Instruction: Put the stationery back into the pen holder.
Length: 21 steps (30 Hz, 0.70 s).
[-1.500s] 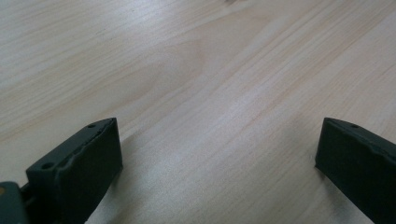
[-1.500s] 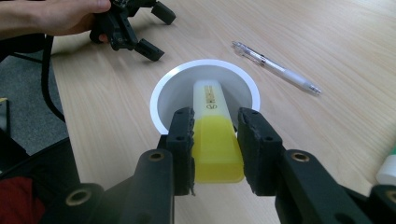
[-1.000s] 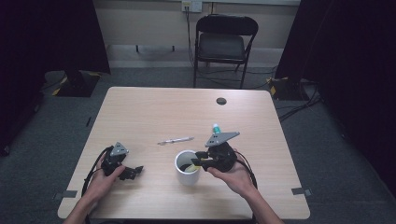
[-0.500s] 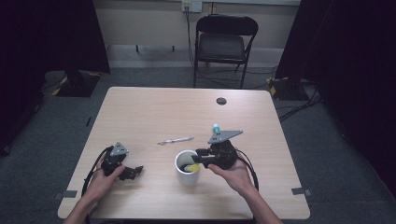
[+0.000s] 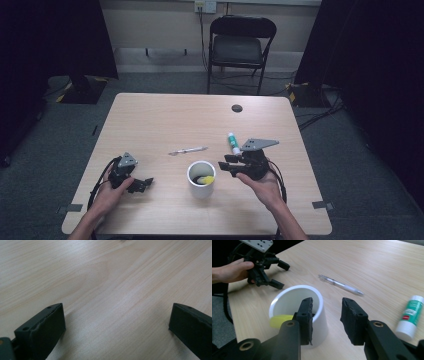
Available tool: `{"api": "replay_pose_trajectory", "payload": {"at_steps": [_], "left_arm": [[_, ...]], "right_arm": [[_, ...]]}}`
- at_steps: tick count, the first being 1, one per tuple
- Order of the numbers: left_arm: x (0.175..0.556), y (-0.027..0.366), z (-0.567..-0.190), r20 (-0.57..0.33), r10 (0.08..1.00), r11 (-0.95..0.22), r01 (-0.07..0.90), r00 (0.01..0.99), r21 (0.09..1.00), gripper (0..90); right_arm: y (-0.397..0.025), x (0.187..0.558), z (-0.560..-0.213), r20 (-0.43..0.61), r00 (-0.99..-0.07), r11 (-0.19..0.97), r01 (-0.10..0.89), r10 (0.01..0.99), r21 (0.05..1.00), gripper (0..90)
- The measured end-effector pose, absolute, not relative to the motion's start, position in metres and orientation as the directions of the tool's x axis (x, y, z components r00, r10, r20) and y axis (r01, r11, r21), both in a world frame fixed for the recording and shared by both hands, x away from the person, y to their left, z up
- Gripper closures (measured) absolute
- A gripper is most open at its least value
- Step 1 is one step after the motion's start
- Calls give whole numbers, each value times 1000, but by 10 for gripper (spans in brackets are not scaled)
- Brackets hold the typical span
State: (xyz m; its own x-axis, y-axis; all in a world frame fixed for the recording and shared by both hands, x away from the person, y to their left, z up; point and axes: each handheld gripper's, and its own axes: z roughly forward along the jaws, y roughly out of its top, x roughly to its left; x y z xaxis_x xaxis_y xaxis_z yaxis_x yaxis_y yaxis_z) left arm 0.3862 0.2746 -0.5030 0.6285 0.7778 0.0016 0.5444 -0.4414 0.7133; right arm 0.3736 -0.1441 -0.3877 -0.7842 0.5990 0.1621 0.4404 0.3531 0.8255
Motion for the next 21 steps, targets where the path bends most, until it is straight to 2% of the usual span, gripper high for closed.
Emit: {"api": "replay_pose_trajectory", "payload": {"at_steps": [9, 21], "left_arm": [[385, 274, -503, -3, 779, -437, 546, 627, 715, 0], [385, 274, -503, -4, 777, -437, 544, 630, 716, 0]], "right_arm": [[-167, 374, -396, 132, -759, 367, 450, 638, 814, 595], [-189, 383, -430, 110, -707, 373, 491, 698, 787, 537]]}}
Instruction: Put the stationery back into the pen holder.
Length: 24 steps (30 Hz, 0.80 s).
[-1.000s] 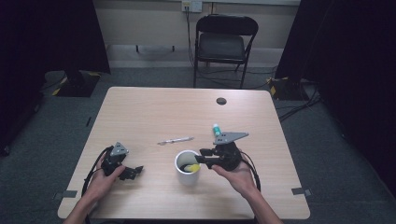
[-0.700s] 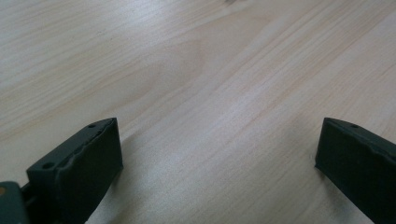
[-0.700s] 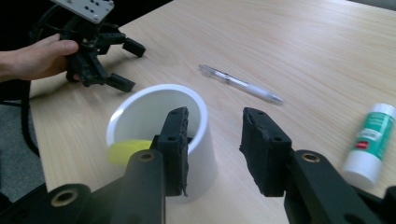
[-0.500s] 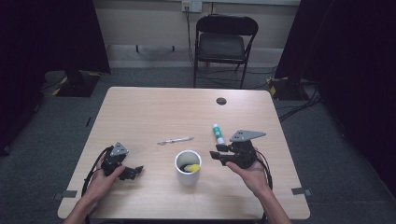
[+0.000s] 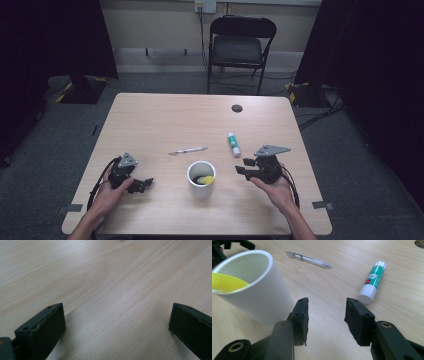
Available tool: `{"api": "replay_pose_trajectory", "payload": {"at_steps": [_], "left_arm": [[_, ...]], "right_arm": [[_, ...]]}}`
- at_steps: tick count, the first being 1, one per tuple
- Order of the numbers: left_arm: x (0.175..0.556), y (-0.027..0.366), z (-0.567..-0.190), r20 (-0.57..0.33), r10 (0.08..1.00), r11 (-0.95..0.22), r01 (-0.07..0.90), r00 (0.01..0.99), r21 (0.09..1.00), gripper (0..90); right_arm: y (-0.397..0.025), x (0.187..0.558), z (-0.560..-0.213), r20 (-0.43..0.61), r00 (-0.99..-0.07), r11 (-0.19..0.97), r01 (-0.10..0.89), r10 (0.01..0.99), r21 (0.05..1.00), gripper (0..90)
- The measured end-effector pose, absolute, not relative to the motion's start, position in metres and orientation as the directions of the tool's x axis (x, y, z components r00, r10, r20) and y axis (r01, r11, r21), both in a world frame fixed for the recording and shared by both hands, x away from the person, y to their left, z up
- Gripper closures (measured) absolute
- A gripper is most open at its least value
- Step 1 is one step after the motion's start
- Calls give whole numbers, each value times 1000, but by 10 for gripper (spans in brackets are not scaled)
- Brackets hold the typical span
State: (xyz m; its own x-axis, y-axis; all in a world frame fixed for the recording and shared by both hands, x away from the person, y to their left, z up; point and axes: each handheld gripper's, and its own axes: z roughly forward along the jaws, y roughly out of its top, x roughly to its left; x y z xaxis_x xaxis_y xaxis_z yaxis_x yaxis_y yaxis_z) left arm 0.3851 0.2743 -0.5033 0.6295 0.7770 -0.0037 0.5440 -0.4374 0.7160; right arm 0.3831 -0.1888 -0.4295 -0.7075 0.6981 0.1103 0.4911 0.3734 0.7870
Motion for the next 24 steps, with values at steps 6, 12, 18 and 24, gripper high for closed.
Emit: {"api": "replay_pose_trajectory", "payload": {"at_steps": [6, 12, 18, 24], "left_arm": [[385, 274, -503, -3, 777, -438, 544, 630, 716, 0], [385, 274, -503, -4, 777, -438, 544, 630, 716, 0], [385, 274, -503, -4, 777, -438, 544, 630, 716, 0], [385, 274, -503, -4, 777, -438, 544, 630, 716, 0]], "right_arm": [[-186, 394, -442, 97, -690, 378, 502, 717, 778, 538], [-185, 404, -447, 105, -679, 369, 515, 726, 774, 546], [-186, 417, -449, 94, -664, 371, 522, 741, 768, 537], [-184, 434, -453, 88, -651, 368, 529, 754, 765, 517]]}}
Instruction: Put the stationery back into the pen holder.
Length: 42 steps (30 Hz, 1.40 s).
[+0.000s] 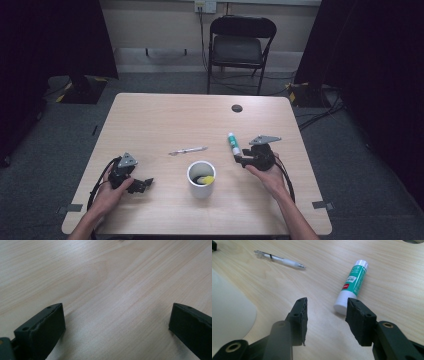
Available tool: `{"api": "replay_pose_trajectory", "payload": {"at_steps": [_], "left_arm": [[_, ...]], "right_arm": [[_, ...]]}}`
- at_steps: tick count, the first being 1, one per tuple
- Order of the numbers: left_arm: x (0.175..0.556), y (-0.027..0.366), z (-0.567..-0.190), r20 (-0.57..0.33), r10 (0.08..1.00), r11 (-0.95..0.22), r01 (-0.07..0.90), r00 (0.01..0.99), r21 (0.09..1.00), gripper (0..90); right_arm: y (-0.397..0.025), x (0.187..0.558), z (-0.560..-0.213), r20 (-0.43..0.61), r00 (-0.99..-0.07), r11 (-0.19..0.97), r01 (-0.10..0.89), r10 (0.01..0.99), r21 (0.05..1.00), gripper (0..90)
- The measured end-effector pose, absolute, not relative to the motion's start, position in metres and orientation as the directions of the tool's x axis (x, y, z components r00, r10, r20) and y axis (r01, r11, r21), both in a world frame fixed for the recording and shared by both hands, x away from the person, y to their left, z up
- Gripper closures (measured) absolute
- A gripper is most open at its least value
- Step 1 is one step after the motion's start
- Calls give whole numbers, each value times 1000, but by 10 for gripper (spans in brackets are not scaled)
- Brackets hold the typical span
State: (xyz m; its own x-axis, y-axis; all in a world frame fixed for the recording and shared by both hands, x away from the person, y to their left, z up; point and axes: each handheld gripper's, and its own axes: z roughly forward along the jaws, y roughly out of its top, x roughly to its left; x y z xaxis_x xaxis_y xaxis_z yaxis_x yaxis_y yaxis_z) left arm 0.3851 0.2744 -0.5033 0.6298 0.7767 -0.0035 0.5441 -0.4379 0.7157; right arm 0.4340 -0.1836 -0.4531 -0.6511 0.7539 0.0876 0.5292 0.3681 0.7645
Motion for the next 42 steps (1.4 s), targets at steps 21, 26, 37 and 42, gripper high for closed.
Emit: {"api": "replay_pose_trajectory", "payload": {"at_steps": [21, 26, 37, 42], "left_arm": [[385, 274, -503, -4, 776, -440, 545, 631, 714, 0], [385, 274, -503, -3, 776, -440, 545, 631, 714, 0], [385, 274, -503, -3, 776, -440, 545, 631, 714, 0], [385, 274, -503, -3, 776, -440, 545, 631, 714, 0]], "right_arm": [[-169, 470, -485, 55, -597, 380, 577, 800, 723, 470], [-166, 471, -488, 43, -592, 388, 580, 805, 716, 468], [-163, 470, -493, 16, -567, 381, 575, 824, 724, 481], [-162, 469, -493, -1, -558, 384, 569, 830, 727, 531]]}}
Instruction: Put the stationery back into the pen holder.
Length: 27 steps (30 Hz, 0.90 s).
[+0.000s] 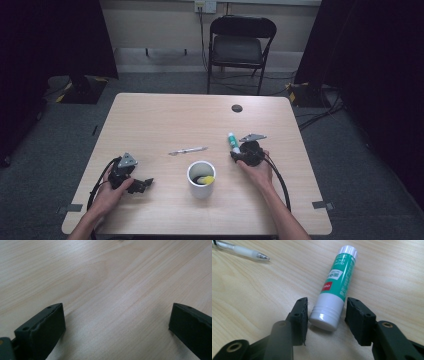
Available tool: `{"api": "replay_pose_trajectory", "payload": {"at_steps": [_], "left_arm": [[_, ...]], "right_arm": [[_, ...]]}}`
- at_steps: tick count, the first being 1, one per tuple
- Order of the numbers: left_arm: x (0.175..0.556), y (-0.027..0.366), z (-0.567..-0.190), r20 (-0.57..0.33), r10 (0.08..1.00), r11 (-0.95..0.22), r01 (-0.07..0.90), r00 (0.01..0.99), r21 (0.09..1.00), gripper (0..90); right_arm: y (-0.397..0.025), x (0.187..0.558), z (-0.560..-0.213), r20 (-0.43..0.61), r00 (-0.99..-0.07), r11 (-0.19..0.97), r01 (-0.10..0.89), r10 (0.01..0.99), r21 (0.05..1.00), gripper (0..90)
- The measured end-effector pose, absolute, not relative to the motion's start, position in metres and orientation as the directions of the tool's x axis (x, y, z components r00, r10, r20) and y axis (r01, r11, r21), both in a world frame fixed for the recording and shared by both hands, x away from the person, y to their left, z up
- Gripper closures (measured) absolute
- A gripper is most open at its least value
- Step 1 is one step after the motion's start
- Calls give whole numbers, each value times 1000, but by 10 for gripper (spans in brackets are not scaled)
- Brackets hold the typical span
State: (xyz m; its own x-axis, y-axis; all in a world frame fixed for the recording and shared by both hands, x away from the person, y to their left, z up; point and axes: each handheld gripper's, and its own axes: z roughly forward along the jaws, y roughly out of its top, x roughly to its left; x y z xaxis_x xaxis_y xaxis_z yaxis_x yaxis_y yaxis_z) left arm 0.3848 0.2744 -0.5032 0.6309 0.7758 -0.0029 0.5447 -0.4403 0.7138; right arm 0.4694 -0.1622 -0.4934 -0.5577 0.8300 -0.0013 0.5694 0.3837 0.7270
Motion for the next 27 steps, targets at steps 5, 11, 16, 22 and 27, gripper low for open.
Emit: {"api": "replay_pose_trajectory", "payload": {"at_steps": [5, 11, 16, 22, 27], "left_arm": [[385, 274, -503, -4, 776, -440, 545, 631, 714, 0], [384, 274, -503, 2, 775, -443, 541, 633, 715, 3], [384, 275, -503, 1, 773, -444, 540, 635, 715, 2], [384, 274, -503, -6, 772, -440, 542, 635, 716, 0], [384, 274, -503, -6, 773, -440, 543, 635, 716, 0]], "right_arm": [[-163, 470, -493, -6, -554, 383, 567, 833, 729, 567], [-166, 473, -493, -2, -547, 375, 570, 837, 731, 647], [-167, 473, -494, 2, -541, 366, 571, 841, 735, 649], [-170, 470, -492, 23, -532, 353, 591, 846, 725, 652], [-175, 465, -491, 35, -535, 348, 597, 844, 723, 655]]}}
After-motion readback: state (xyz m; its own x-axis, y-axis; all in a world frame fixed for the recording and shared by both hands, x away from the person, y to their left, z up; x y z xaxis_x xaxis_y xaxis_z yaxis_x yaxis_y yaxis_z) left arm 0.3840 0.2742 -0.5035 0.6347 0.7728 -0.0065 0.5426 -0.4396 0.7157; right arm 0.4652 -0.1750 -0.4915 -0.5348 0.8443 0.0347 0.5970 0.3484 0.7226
